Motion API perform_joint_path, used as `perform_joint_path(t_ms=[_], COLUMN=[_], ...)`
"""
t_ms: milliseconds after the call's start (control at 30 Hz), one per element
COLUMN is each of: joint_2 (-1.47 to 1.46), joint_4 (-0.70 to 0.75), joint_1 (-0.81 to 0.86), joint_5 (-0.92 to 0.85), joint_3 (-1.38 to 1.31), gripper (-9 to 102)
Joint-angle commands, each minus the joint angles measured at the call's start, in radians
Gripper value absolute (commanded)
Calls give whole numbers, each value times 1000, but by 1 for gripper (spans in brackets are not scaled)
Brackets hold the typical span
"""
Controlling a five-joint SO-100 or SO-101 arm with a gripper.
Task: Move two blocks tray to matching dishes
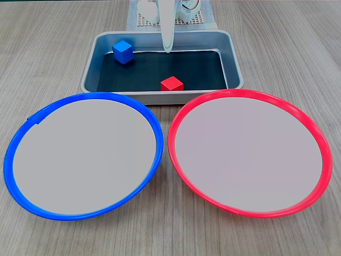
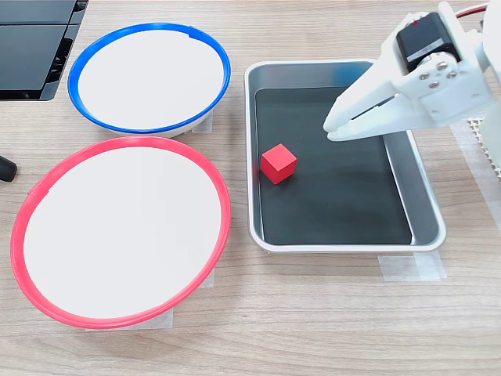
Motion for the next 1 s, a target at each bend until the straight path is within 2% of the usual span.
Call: perform_joint_path(t_ms=[0, 833, 867, 933, 967], joint_2=[23, 23, 23, 6, -23], joint_4=[3, 5, -8, -67, -115], joint_1=[-49, -54, -48, -18, -5], joint_5=[46, 35, -6, -115, -179], joint_3=[-3, -3, -3, -8, -21], gripper=[0, 0, 1, 13, 13])
